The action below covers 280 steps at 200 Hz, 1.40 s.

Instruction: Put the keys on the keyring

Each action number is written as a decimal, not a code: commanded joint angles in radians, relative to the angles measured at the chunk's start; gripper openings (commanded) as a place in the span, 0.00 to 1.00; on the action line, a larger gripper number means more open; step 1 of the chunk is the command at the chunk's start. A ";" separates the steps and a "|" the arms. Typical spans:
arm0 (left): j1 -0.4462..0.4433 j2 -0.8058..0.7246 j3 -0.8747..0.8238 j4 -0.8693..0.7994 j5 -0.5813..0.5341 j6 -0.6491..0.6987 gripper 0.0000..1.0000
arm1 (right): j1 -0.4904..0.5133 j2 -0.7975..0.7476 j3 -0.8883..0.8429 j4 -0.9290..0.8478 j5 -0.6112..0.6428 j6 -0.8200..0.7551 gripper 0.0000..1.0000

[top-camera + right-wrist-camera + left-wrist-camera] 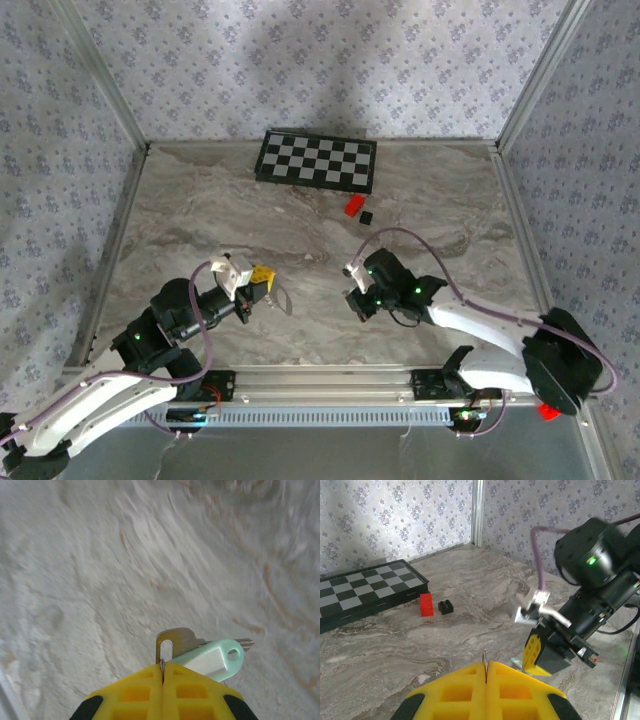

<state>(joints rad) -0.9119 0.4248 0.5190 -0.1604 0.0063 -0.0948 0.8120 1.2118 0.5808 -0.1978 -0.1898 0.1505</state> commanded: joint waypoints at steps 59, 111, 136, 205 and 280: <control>-0.005 -0.006 0.035 0.045 -0.005 -0.001 0.00 | 0.090 0.237 0.132 -0.105 0.135 0.103 0.00; -0.004 -0.005 0.027 0.057 -0.005 0.004 0.00 | 0.109 0.212 0.169 -0.175 0.157 0.113 0.18; -0.004 -0.007 0.027 0.056 -0.004 0.000 0.00 | 0.112 0.191 0.215 -0.251 0.184 0.086 0.22; -0.004 -0.050 -0.011 0.053 -0.013 -0.008 0.00 | 0.102 0.280 0.362 -0.452 0.154 0.008 0.32; -0.004 -0.057 -0.016 0.050 -0.015 -0.001 0.00 | 0.092 0.445 0.470 -0.504 0.125 -0.034 0.34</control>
<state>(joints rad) -0.9119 0.3847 0.4995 -0.1547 0.0055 -0.0971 0.9112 1.6302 1.0134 -0.6426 -0.0444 0.1417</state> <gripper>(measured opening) 0.047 0.349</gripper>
